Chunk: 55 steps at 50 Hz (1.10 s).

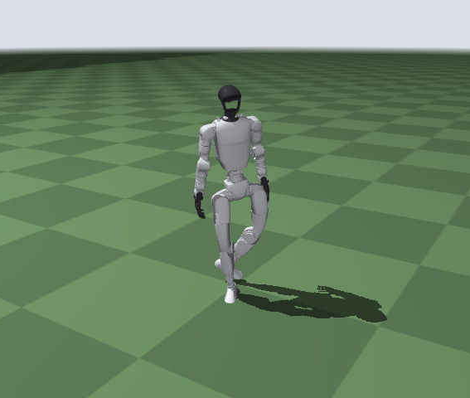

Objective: In place motions

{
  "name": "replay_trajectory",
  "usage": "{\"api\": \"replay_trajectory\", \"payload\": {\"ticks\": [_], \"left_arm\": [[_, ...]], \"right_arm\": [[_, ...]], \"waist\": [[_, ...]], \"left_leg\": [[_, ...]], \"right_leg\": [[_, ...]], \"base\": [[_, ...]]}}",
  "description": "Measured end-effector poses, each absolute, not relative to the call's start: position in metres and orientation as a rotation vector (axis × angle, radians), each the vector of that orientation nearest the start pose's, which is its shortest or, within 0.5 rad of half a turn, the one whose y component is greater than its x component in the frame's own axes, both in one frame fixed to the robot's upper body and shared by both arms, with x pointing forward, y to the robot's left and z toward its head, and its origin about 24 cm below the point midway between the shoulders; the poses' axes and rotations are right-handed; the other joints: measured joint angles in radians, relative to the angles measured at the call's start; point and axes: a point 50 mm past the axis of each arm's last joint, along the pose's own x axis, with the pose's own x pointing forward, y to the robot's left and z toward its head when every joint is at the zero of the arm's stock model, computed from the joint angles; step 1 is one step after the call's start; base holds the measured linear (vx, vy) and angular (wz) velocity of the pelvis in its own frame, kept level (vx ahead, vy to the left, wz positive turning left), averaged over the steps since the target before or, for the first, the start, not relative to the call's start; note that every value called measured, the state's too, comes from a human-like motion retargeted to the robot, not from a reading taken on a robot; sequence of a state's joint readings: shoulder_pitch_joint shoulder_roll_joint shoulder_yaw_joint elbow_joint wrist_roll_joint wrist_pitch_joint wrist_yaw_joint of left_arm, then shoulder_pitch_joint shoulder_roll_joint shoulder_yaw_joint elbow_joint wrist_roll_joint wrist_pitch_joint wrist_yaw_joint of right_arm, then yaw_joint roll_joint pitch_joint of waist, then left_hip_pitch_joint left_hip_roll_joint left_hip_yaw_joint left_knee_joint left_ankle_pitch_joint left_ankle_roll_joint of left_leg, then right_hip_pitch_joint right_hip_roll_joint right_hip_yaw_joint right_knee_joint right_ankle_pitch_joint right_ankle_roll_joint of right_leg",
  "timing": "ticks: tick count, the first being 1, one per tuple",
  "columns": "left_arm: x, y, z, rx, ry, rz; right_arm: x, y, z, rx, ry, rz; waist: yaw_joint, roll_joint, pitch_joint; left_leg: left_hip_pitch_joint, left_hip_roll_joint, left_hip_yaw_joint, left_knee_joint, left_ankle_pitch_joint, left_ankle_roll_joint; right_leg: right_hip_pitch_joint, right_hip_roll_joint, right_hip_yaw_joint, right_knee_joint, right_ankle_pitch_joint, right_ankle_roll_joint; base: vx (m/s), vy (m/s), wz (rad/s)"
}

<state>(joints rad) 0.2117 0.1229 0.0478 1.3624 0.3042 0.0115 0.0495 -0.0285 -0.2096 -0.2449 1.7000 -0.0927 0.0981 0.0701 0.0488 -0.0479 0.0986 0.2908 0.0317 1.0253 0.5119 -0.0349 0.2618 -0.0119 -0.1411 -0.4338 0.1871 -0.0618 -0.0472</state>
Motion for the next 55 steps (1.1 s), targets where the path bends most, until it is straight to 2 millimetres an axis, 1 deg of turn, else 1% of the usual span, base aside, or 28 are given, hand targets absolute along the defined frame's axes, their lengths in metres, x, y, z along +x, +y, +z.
{"api": "replay_trajectory", "payload": {"ticks": [3,5,7,9,11,15,17,18,22,25,28,30,31,32,33,35,37,40,43,45,48,50,52,55], "left_arm": [[-0.025,0.204,-0.178,0.285,1.565,0.002],[-0.029,0.198,-0.178,0.243,1.586,0.001],[-0.034,0.193,-0.179,0.214,1.605,-0.015],[-0.037,0.189,-0.179,0.209,1.615,-0.032],[-0.037,0.187,-0.179,0.226,1.614,-0.054],[-0.033,0.186,-0.179,0.291,1.584,-0.118],[-0.026,0.187,-0.18,0.327,1.558,-0.139],[-0.021,0.188,-0.18,0.342,1.543,-0.145],[-0.001,0.19,-0.18,0.377,1.487,-0.15],[0.014,0.188,-0.18,0.369,1.443,-0.121],[0.021,0.185,-0.18,0.332,1.418,-0.104],[0.02,0.184,-0.18,0.315,1.421,-0.102],[0.018,0.184,-0.18,0.312,1.428,-0.103],[0.014,0.184,-0.18,0.311,1.438,-0.104],[0.007,0.184,-0.181,0.313,1.454,-0.105],[-0.008,0.185,-0.181,0.306,1.498,-0.105],[-0.011,0.189,-0.18,0.313,1.529,-0.097],[-0.014,0.196,-0.18,0.312,1.556,-0.047],[-0.02,0.196,-0.179,0.282,1.58,-0.04],[-0.021,0.193,-0.18,0.254,1.589,-0.025],[-0.021,0.191,-0.18,0.206,1.581,-0.003],[-0.023,0.19,-0.18,0.192,1.587,-0.008],[-0.025,0.191,-0.18,0.209,1.603,-0.014],[-0.027,0.194,-0.179,0.255,1.619,-0.022]], "right_arm": [[-0.002,-0.224,-0.17,-0.025,1.732,-0.128],[0.007,-0.224,-0.171,-0.086,1.715,-0.078],[0.014,-0.224,-0.171,-0.13,1.682,-0.045],[0.023,-0.224,-0.172,-0.153,1.646,-0.027],[0.03,-0.221,-0.173,-0.153,1.612,-0.024],[0.039,-0.217,-0.174,-0.106,1.563,-0.054],[0.041,-0.216,-0.174,-0.078,1.546,-0.07],[0.043,-0.216,-0.174,-0.065,1.54,-0.076],[0.042,-0.218,-0.173,-0.04,1.543,-0.1],[0.037,-0.222,-0.173,-0.04,1.563,-0.121],[0.028,-0.225,-0.172,-0.044,1.601,-0.132],[0.02,-0.227,-0.172,-0.051,1.631,-0.139],[0.017,-0.228,-0.171,-0.057,1.646,-0.14],[0.013,-0.229,-0.171,-0.063,1.662,-0.139],[0.007,-0.23,-0.171,-0.071,1.682,-0.137],[-0.003,-0.23,-0.17,-0.09,1.722,-0.122],[-0.004,-0.22,-0.173,-0.068,1.725,-0.129],[-0.005,-0.211,-0.174,0.004,1.7,-0.177],[-0.016,-0.204,-0.175,0.097,1.724,-0.173],[-0.02,-0.2,-0.175,0.115,1.736,-0.16],[-0.016,-0.204,-0.175,0.064,1.731,-0.132],[-0.012,-0.207,-0.175,0.005,1.723,-0.107],[-0.006,-0.211,-0.175,-0.058,1.707,-0.079],[0.006,-0.215,-0.175,-0.126,1.678,-0.049]], "waist": [[0.052,0.008,0.055],[0.051,0.024,0.059],[0.039,0.034,0.051],[0.024,0.042,0.04],[0.011,0.048,0.029],[-0.045,0.049,-0.024],[-0.075,0.052,-0.044],[-0.084,0.057,-0.048],[-0.102,0.069,-0.064],[-0.1,0.08,-0.061],[-0.097,0.097,-0.048],[-0.088,0.119,-0.044],[-0.077,0.127,-0.044],[-0.072,0.135,-0.048],[-0.076,0.143,-0.059],[-0.122,0.158,-0.099],[-0.17,0.15,-0.103],[-0.194,0.121,-0.082],[-0.162,0.097,-0.105],[-0.133,0.082,-0.106],[-0.113,0.059,-0.087],[-0.12,0.055,-0.086],[-0.128,0.051,-0.086],[-0.118,0.04,-0.068]], "left_leg": [[-0.026,0.081,-0.144,0.196,0.011,0.0],[-0.097,0.088,-0.26,0.258,-0.01,0.0],[-0.141,0.084,-0.323,0.266,-0.049,0.0],[-0.169,0.082,-0.349,0.232,-0.093,0.0],[-0.188,0.071,-0.363,0.159,-0.098,0.0],[-0.288,-0.017,-0.485,-0.052,-0.034,0.0],[-0.334,-0.04,-0.539,-0.127,-0.006,-0.005],[-0.358,-0.036,-0.568,-0.136,-0.004,-0.015],[-0.476,-0.041,-0.696,-0.109,-0.008,-0.054],[-0.544,-0.07,-0.805,-0.098,-0.001,-0.103],[-0.537,-0.113,-0.933,-0.181,0.027,-0.17],[-0.501,-0.123,-0.984,-0.283,0.063,-0.202],[-0.477,-0.119,-0.97,-0.339,0.133,-0.186],[-0.452,-0.116,-0.951,-0.391,0.179,-0.171],[-0.426,-0.113,-0.925,-0.433,0.179,-0.154],[-0.408,-0.07,-0.836,-0.466,0.181,-0.172],[-0.403,-0.088,-0.917,-0.483,0.189,-0.174],[-0.38,-0.088,-0.9,-0.485,0.185,-0.167],[-0.378,-0.102,-0.901,-0.477,0.171,-0.146],[-0.369,-0.109,-0.891,-0.477,0.165,-0.136],[-0.351,-0.117,-0.882,-0.48,0.162,-0.131],[-0.34,-0.124,-0.875,-0.49,0.161,-0.121],[-0.338,-0.128,-0.871,-0.492,0.159,-0.115],[-0.327,-0.137,-0.861,-0.494,0.155,-0.104]], "right_leg": [[0.053,0.055,0.1,-0.021,-0.011,-0.033],[0.054,0.077,0.146,-0.039,0.008,-0.045],[0.052,0.087,0.184,-0.056,0.028,-0.048],[0.047,0.09,0.213,-0.074,0.049,-0.047],[0.04,0.085,0.235,-0.093,0.071,-0.04],[-0.01,0.036,0.237,-0.128,0.115,-0.009],[-0.028,0.018,0.233,-0.141,0.127,0.005],[-0.033,0.02,0.235,-0.147,0.129,0.007],[-0.051,0.019,0.244,-0.163,0.138,0.017],[-0.063,0.023,0.257,-0.164,0.14,0.025],[-0.053,0.042,0.264,-0.164,0.136,0.027],[-0.041,0.071,0.276,-0.162,0.13,0.025],[-0.034,0.086,0.292,-0.16,0.127,0.024],[-0.028,0.1,0.307,-0.158,0.124,0.023],[-0.023,0.112,0.321,-0.155,0.119,0.024],[-0.03,0.131,0.323,-0.147,0.107,0.023],[-0.029,0.126,0.313,-0.139,0.094,0.028],[-0.002,0.123,0.31,-0.139,0.087,0.031],[0.001,0.117,0.318,-0.14,0.084,0.035],[0.003,0.112,0.328,-0.136,0.083,0.04],[0.013,0.1,0.345,-0.129,0.079,0.049],[0.015,0.099,0.344,-0.128,0.077,0.054],[0.012,0.096,0.349,-0.126,0.075,0.06],[0.009,0.089,0.375,-0.116,0.077,0.072]], "base": [[0.34,-0.33,-2.71],[0.08,-0.14,-1.63],[0.06,0.02,-1.31],[0.05,0.08,-1.14],[0.01,0.11,-0.95],[-0.02,0.18,-0.2],[0.01,0.13,0.03],[0.04,0.08,-0.18],[0.04,0.07,-0.24],[0.03,0.1,-0.26],[0.06,0.11,-0.35],[0.13,0.12,-0.64],[0.17,0.11,-0.88],[0.21,0.14,-0.83],[0.25,0.2,-0.46],[0.27,0.2,0.16],[0.05,0.05,0.48],[0.02,0.02,0.07],[0.16,0.08,-0.23],[0.07,0.11,-0.42],[-0.01,0.12,-0.31],[0.02,0.15,-0.07],[0.01,0.11,-0.06],[-0.02,0.11,-0.44]]}}
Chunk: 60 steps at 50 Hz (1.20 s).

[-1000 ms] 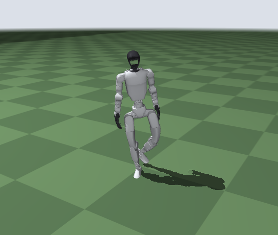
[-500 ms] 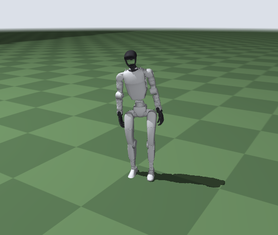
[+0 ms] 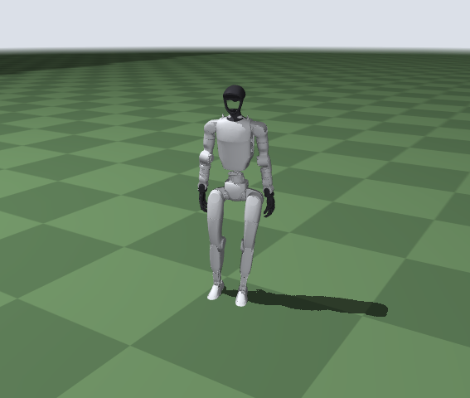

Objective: In place motions

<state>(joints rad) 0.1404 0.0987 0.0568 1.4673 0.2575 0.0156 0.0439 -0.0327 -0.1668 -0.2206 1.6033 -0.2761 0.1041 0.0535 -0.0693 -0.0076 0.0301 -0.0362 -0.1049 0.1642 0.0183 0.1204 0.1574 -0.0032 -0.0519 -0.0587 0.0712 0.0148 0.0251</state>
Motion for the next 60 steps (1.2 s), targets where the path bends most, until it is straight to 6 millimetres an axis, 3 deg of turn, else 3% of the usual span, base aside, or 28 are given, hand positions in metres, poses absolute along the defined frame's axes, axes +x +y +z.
{"api": "replay_trajectory", "payload": {"ticks": [5,10,14,22,33,38,40,42,45,48,50,53,55,58,60], "left_arm": [[-0.029,0.199,-0.178,0.317,1.659,-0.042],[-0.029,0.201,-0.177,0.301,1.684,-0.021],[-0.028,0.206,-0.177,0.285,1.704,-0.071],[-0.025,0.218,-0.175,0.333,1.709,-0.142],[-0.026,0.218,-0.175,0.333,1.708,-0.113],[-0.025,0.212,-0.176,0.315,1.704,-0.123],[-0.027,0.207,-0.177,0.299,1.715,-0.127],[-0.029,0.197,-0.178,0.278,1.711,-0.121],[-0.024,0.184,-0.18,0.215,1.665,-0.111],[-0.017,0.178,-0.181,0.193,1.629,-0.169],[-0.013,0.178,-0.182,0.217,1.606,-0.197],[-0.012,0.181,-0.181,0.257,1.58,-0.199],[-0.012,0.187,-0.181,0.272,1.585,-0.179],[-0.003,0.186,-0.181,0.274,1.567,-0.164],[0.002,0.183,-0.181,0.262,1.557,-0.156]], "right_arm": [[0.032,-0.214,-0.175,-0.162,1.6,-0.003],[0.06,-0.208,-0.174,-0.227,1.494,0.067],[0.064,-0.206,-0.174,-0.301,1.473,0.117],[0.033,-0.21,-0.176,-0.253,1.594,0.105],[-0.027,-0.212,-0.171,0.028,1.8,-0.17],[-0.057,-0.205,-0.168,0.112,1.893,-0.22],[-0.064,-0.203,-0.167,0.122,1.924,-0.205],[-0.066,-0.199,-0.167,0.119,1.924,-0.194],[-0.054,-0.2,-0.17,0.061,1.876,-0.175],[-0.042,-0.202,-0.172,-0.001,1.831,-0.149],[-0.035,-0.202,-0.173,-0.032,1.811,-0.126],[-0.022,-0.202,-0.174,-0.077,1.783,-0.086],[-0.009,-0.203,-0.175,-0.115,1.75,-0.05],[0.022,-0.208,-0.175,-0.174,1.653,-0.021],[0.042,-0.213,-0.174,-0.22,1.586,-0.009]], "waist": [[0.03,-0.01,0.041],[-0.015,-0.013,0.09],[-0.043,-0.014,0.106],[-0.049,-0.011,0.096],[-0.093,0.01,0.035],[-0.07,-0.006,-0.034],[-0.043,-0.002,-0.064],[-0.078,0.023,-0.082],[-0.121,0.042,-0.088],[-0.135,0.033,-0.096],[-0.122,0.002,-0.096],[-0.083,-0.078,-0.105],[0.014,-0.091,-0.054],[0.073,-0.062,-0.012],[0.096,-0.047,0.008]], "left_leg": [[0.027,0.006,0.083,-0.017,-0.006,0.018],[0.047,0.034,0.167,-0.033,-0.011,0.03],[0.055,0.066,0.254,-0.047,-0.023,0.036],[0.066,0.13,0.475,-0.067,-0.068,0.025],[0.108,0.161,0.653,-0.057,-0.155,-0.012],[0.133,0.134,0.721,-0.045,-0.188,-0.055],[0.153,0.14,0.779,-0.041,-0.195,-0.081],[0.162,0.166,0.773,-0.028,-0.197,-0.097],[0.195,0.199,0.818,0.004,-0.209,-0.123],[0.24,0.218,0.855,0.058,-0.194,-0.103],[0.267,0.218,0.859,0.118,-0.164,-0.062],[0.281,0.206,0.847,0.262,-0.146,0.084],[0.348,0.309,0.829,0.468,-0.197,0.104],[0.195,0.321,0.533,0.648,-0.171,0.104],[0.097,0.231,0.349,0.673,-0.155,0.104]], "right_leg": [[-0.022,0.007,0.052,0.028,0.006,0.011],[-0.058,0.045,0.11,0.064,0.03,0.005],[-0.086,0.062,0.107,0.072,-0.009,-0.007],[-0.112,-0.027,-0.279,0.105,-0.071,0.008],[-0.037,-0.091,-0.636,0.083,-0.05,0.009],[-0.001,-0.098,-0.718,0.005,-0.001,-0.006],[-0.031,-0.07,-0.565,0.008,-0.01,-0.021],[-0.029,-0.063,-0.588,0.004,-0.005,-0.021],[-0.016,-0.03,-0.552,-0.009,-0.015,-0.035],[0.001,-0.025,-0.494,-0.023,-0.013,-0.053],[0.021,-0.043,-0.447,-0.036,-0.005,-0.065],[0.039,-0.121,-0.368,-0.042,0.008,-0.068],[0.102,-0.094,-0.261,-0.033,-0.015,-0.087],[0.097,-0.066,-0.192,-0.04,0.013,-0.106],[0.081,-0.06,-0.145,-0.043,0.033,-0.11]], "base": [[-0.05,0.1,-0.85],[-0.11,0.0,-0.77],[-0.14,-0.09,-1.3],[-0.13,-0.17,-1.84],[-0.01,-0.19,-1.56],[0.16,-0.28,-1.22],[0.26,-0.23,-1.01],[0.2,-0.38,-0.19],[0.15,-0.22,-0.33],[0.23,-0.27,-0.79],[0.24,-0.31,-1.18],[0.25,-0.24,-1.64],[0.4,-0.31,-3.16],[0.05,-0.14,-2.13],[-0.03,-0.02,-1.52]]}}
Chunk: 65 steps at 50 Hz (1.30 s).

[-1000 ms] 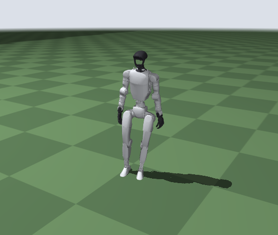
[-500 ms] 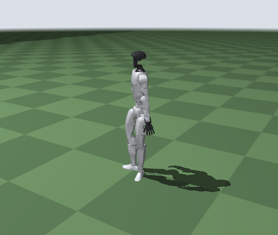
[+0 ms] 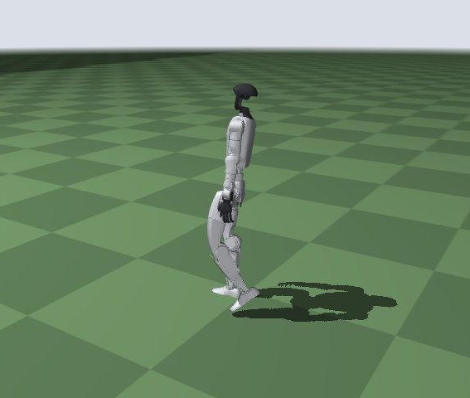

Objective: In place motions

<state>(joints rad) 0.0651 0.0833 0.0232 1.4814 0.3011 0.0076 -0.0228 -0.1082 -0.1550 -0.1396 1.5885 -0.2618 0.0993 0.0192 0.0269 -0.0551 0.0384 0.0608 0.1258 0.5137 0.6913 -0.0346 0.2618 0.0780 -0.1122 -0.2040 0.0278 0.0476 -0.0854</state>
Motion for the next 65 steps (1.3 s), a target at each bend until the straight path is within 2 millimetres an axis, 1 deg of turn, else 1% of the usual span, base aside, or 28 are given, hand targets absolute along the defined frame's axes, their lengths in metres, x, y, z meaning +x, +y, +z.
{"api": "replay_trajectory", "payload": {"ticks": [3,5,7,8,10,11,12,13,14,15,16,17,19,23,26,29,32,35,40,45,47,48,50,53,58,60,63,65], "left_arm": [[0.009,0.181,-0.182,0.263,1.532,-0.162],[0.013,0.181,-0.182,0.281,1.512,-0.172],[0.016,0.18,-0.182,0.304,1.494,-0.186],[0.018,0.179,-0.182,0.314,1.485,-0.194],[0.019,0.18,-0.182,0.33,1.482,-0.2],[0.018,0.181,-0.181,0.334,1.485,-0.201],[0.018,0.181,-0.181,0.336,1.49,-0.201],[0.017,0.181,-0.181,0.335,1.497,-0.202],[0.014,0.181,-0.182,0.333,1.51,-0.203],[0.01,0.182,-0.182,0.33,1.524,-0.205],[0.004,0.181,-0.182,0.319,1.545,-0.208],[0.0,0.18,-0.182,0.31,1.564,-0.21],[-0.007,0.18,-0.182,0.304,1.592,-0.211],[-0.01,0.182,-0.181,0.314,1.601,-0.224],[-0.012,0.184,-0.181,0.321,1.609,-0.228],[-0.011,0.187,-0.181,0.303,1.606,-0.2],[-0.012,0.188,-0.181,0.269,1.617,-0.169],[-0.017,0.188,-0.18,0.239,1.642,-0.144],[-0.017,0.19,-0.18,0.235,1.654,-0.135],[-0.001,0.195,-0.18,0.288,1.59,-0.169],[0.008,0.199,-0.179,0.325,1.56,-0.194],[0.011,0.202,-0.179,0.346,1.55,-0.203],[0.017,0.205,-0.178,0.386,1.534,-0.213],[0.024,0.202,-0.179,0.398,1.508,-0.209],[0.031,0.191,-0.18,0.328,1.47,-0.159],[0.025,0.189,-0.18,0.318,1.485,-0.147],[0.008,0.189,-0.181,0.319,1.527,-0.122],[-0.005,0.191,-0.18,0.32,1.565,-0.103]], "right_arm": [[0.065,-0.22,-0.171,-0.274,1.506,-0.01],[0.074,-0.224,-0.169,-0.293,1.472,-0.016],[0.077,-0.228,-0.168,-0.294,1.461,-0.03],[0.077,-0.23,-0.167,-0.289,1.462,-0.041],[0.074,-0.231,-0.167,-0.266,1.478,-0.056],[0.07,-0.23,-0.168,-0.247,1.495,-0.063],[0.066,-0.23,-0.168,-0.228,1.512,-0.07],[0.061,-0.231,-0.168,-0.207,1.533,-0.077],[0.055,-0.231,-0.169,-0.19,1.561,-0.08],[0.046,-0.231,-0.169,-0.174,1.592,-0.082],[0.038,-0.23,-0.169,-0.169,1.625,-0.079],[0.029,-0.229,-0.17,-0.163,1.656,-0.08],[0.014,-0.223,-0.171,-0.149,1.698,-0.108],[-0.02,-0.217,-0.172,-0.063,1.758,-0.181],[-0.046,-0.206,-0.171,0.015,1.822,-0.198],[-0.061,-0.201,-0.169,0.05,1.867,-0.201],[-0.066,-0.198,-0.169,0.047,1.89,-0.179],[-0.063,-0.198,-0.169,0.028,1.881,-0.151],[-0.042,-0.2,-0.173,-0.006,1.803,-0.139],[-0.015,-0.202,-0.177,-0.032,1.702,-0.138],[-0.008,-0.202,-0.177,-0.039,1.678,-0.135],[-0.006,-0.203,-0.177,-0.042,1.671,-0.133],[-0.004,-0.204,-0.177,-0.045,1.668,-0.127],[0.0,-0.209,-0.176,-0.043,1.67,-0.127],[0.01,-0.225,-0.173,-0.048,1.635,-0.12],[0.009,-0.233,-0.171,-0.066,1.643,-0.126],[0.001,-0.243,-0.168,-0.101,1.678,-0.163],[-0.005,-0.246,-0.167,-0.111,1.696,-0.194]], "waist": [[0.0,0.018,0.011],[-0.001,0.026,0.014],[-0.018,0.028,0.005],[-0.032,0.031,-0.005],[-0.047,0.056,-0.015],[-0.049,0.072,-0.012],[-0.051,0.082,-0.008],[-0.051,0.08,-0.001],[-0.069,0.083,-0.001],[-0.096,0.088,-0.005],[-0.104,0.088,-0.014],[-0.112,0.09,-0.022],[-0.125,0.099,-0.038],[-0.132,0.095,-0.058],[-0.115,0.083,-0.074],[-0.102,0.071,-0.067],[-0.101,0.069,-0.061],[-0.11,0.072,-0.066],[-0.125,0.091,-0.067],[-0.165,0.11,-0.035],[-0.173,0.11,-0.021],[-0.172,0.109,-0.014],[-0.15,0.101,-0.001],[-0.088,0.094,0.017],[-0.036,0.116,0.056],[-0.014,0.119,0.059],[0.006,0.121,0.037],[-0.013,0.123,0.014]], "left_leg": [[-0.075,-0.058,-0.117,-0.024,-0.019,0.0],[-0.112,-0.086,-0.148,-0.072,-0.041,0.0],[-0.155,-0.156,-0.199,-0.173,-0.028,-0.003],[-0.176,-0.197,-0.229,-0.242,-0.001,-0.014],[-0.194,-0.226,-0.289,-0.375,0.04,-0.078],[-0.189,-0.226,-0.303,-0.447,0.062,-0.12],[-0.181,-0.227,-0.304,-0.516,0.117,-0.132],[-0.166,-0.23,-0.276,-0.579,0.239,-0.088],[-0.139,-0.229,-0.286,-0.609,0.225,-0.098],[-0.108,-0.226,-0.315,-0.622,0.144,-0.134],[-0.095,-0.215,-0.247,-0.628,0.153,-0.135],[-0.084,-0.206,-0.202,-0.64,0.16,-0.135],[-0.067,-0.205,-0.204,-0.677,0.162,-0.125],[-0.046,-0.214,-0.21,-0.686,0.138,-0.103],[-0.043,-0.216,-0.195,-0.678,0.115,-0.094],[-0.035,-0.217,-0.181,-0.67,0.095,-0.088],[-0.026,-0.216,-0.166,-0.67,0.082,-0.084],[-0.028,-0.211,-0.164,-0.668,0.073,-0.085],[-0.046,-0.183,-0.172,-0.659,0.069,-0.096],[-0.072,-0.148,-0.224,-0.632,0.073,-0.11],[-0.08,-0.147,-0.252,-0.624,0.079,-0.116],[-0.083,-0.147,-0.265,-0.622,0.082,-0.121],[-0.089,-0.156,-0.284,-0.619,0.091,-0.13],[-0.116,-0.18,-0.299,-0.622,0.117,-0.149],[-0.174,-0.193,-0.354,-0.642,0.19,-0.241],[-0.181,-0.188,-0.318,-0.652,0.155,-0.264],[-0.152,-0.14,-0.048,-0.667,0.08,-0.272],[-0.138,-0.119,0.045,-0.662,0.045,-0.272]], "right_leg": [[-0.026,0.006,0.037,0.002,0.013,0.0],[-0.042,0.003,0.057,0.0,0.022,0.009],[-0.07,-0.02,0.061,-0.003,0.035,0.031],[-0.089,-0.034,0.057,-0.003,0.04,0.046],[-0.108,-0.011,0.056,0.0,0.039,0.055],[-0.107,0.013,0.06,0.0,0.036,0.055],[-0.104,0.03,0.065,0.0,0.033,0.055],[-0.095,0.034,0.075,0.0,0.03,0.057],[-0.087,0.04,0.071,0.002,0.023,0.058],[-0.079,0.048,0.061,0.005,0.016,0.058],[-0.078,0.053,0.074,0.009,0.011,0.058],[-0.078,0.058,0.086,0.015,0.006,0.059],[-0.081,0.071,0.096,0.026,-0.007,0.061],[-0.074,0.076,0.107,0.034,-0.02,0.065],[-0.078,0.072,0.122,0.037,-0.022,0.073],[-0.078,0.069,0.131,0.04,-0.021,0.077],[-0.08,0.072,0.143,0.043,-0.021,0.079],[-0.086,0.075,0.15,0.048,-0.02,0.083],[-0.1,0.092,0.167,0.076,-0.019,0.094],[-0.102,0.121,0.259,0.118,-0.025,0.081],[-0.093,0.129,0.281,0.12,-0.031,0.076],[-0.085,0.128,0.263,0.116,-0.035,0.065],[-0.065,0.1,0.153,0.094,-0.035,0.034],[-0.042,0.083,0.068,0.052,-0.02,0.021],[-0.034,0.062,-0.06,0.02,-0.013,0.018],[-0.029,0.053,-0.11,0.01,-0.012,0.018],[-0.031,0.04,-0.189,0.003,-0.022,0.017],[-0.034,0.034,-0.254,0.003,-0.035,0.019]], "base": [[0.01,0.04,-1.01],[0.0,0.11,-0.77],[0.0,0.23,-0.26],[0.0,0.24,-0.05],[0.08,0.15,-0.29],[0.13,0.07,-0.6],[0.12,0.03,-0.72],[0.14,0.03,-0.47],[0.17,0.05,-0.06],[0.23,0.1,0.0],[0.24,0.12,-0.21],[0.22,0.1,-0.53],[0.14,0.1,-0.4],[0.15,0.1,-0.29],[0.17,0.05,-0.37],[0.05,0.03,-0.39],[0.06,0.05,-0.38],[0.02,0.0,-0.15],[0.0,-0.01,0.05],[-0.05,-0.08,0.71],[-0.05,-0.1,1.07],[-0.06,-0.08,1.05],[-0.08,-0.04,0.92],[-0.17,0.03,0.93],[-0.32,0.11,1.59],[-0.31,0.11,1.63],[-0.26,0.09,1.85],[-0.24,0.07,2.48]]}}
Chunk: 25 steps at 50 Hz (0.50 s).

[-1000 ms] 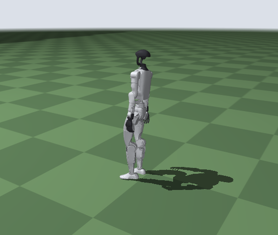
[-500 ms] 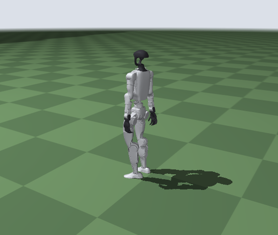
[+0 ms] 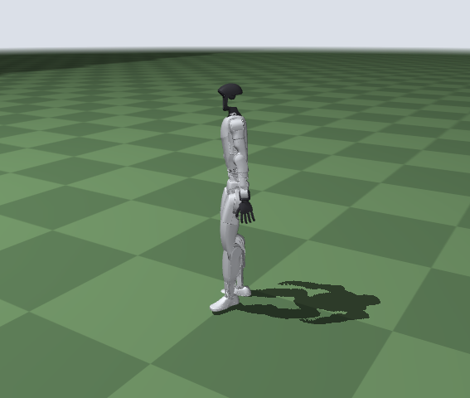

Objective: In place motions

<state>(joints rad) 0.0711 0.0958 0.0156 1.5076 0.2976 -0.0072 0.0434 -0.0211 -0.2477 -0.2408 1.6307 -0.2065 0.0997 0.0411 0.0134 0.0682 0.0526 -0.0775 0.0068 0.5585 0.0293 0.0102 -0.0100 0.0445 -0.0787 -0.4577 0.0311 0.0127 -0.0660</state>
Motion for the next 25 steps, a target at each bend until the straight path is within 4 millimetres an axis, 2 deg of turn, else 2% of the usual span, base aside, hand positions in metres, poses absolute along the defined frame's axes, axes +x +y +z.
{"api": "replay_trajectory", "payload": {"ticks": [5,10,11,13,14,17,20,25], "left_arm": [[-0.032,0.199,-0.177,0.311,1.669,-0.026],[-0.053,0.196,-0.175,0.235,1.741,0.064],[-0.056,0.193,-0.175,0.211,1.749,0.076],[-0.062,0.186,-0.175,0.166,1.764,0.095],[-0.065,0.183,-0.175,0.147,1.768,0.101],[-0.071,0.171,-0.175,0.103,1.776,0.112],[-0.071,0.166,-0.175,0.088,1.776,0.125],[-0.055,0.176,-0.177,0.154,1.741,0.079]], "right_arm": [[-0.019,-0.243,-0.167,-0.049,1.722,-0.235],[-0.026,-0.233,-0.169,-0.005,1.748,-0.238],[-0.025,-0.232,-0.169,-0.01,1.744,-0.235],[-0.023,-0.23,-0.17,-0.023,1.731,-0.228],[-0.022,-0.229,-0.171,-0.03,1.722,-0.224],[-0.017,-0.228,-0.172,-0.049,1.694,-0.206],[-0.008,-0.223,-0.174,-0.056,1.657,-0.192],[0.002,-0.218,-0.176,-0.026,1.593,-0.186]], "waist": [[-0.031,-0.037,-0.034],[-0.016,-0.072,-0.074],[-0.019,-0.064,-0.08],[-0.015,-0.044,-0.091],[-0.007,-0.036,-0.095],[0.013,-0.022,-0.102],[0.036,-0.024,-0.095],[0.016,-0.014,-0.078]], "left_leg": [[0.027,0.058,0.122,0.091,-0.054,0.033],[0.121,0.083,0.404,0.095,-0.037,0.021],[0.129,0.081,0.411,0.083,-0.017,-0.002],[0.135,0.072,0.39,0.05,-0.031,-0.064],[0.134,0.06,0.363,0.022,-0.036,-0.067],[0.133,0.011,0.29,-0.057,-0.035,-0.02],[0.123,-0.006,0.208,-0.073,-0.026,-0.006],[0.103,0.001,0.121,-0.055,-0.035,0.03]], "right_leg": [[0.016,-0.029,-0.139,-0.006,-0.027,0.013],[0.028,-0.047,-0.245,0.0,-0.055,0.034],[0.033,-0.035,-0.268,0.001,-0.061,0.039],[0.043,-0.006,-0.306,0.003,-0.072,0.048],[0.049,0.005,-0.318,0.005,-0.076,0.054],[0.07,0.013,-0.353,0.017,-0.084,0.077],[0.09,0.001,-0.373,0.041,-0.086,0.097],[0.124,-0.043,-0.445,0.127,-0.043,0.11]], "base": [[-0.2,0.07,2.25],[-0.1,0.11,1.66],[-0.04,0.18,1.49],[-0.01,0.25,1.2],[0.01,0.32,0.85],[0.04,0.31,0.68],[-0.01,0.35,0.47],[-0.01,0.3,1.2]]}}
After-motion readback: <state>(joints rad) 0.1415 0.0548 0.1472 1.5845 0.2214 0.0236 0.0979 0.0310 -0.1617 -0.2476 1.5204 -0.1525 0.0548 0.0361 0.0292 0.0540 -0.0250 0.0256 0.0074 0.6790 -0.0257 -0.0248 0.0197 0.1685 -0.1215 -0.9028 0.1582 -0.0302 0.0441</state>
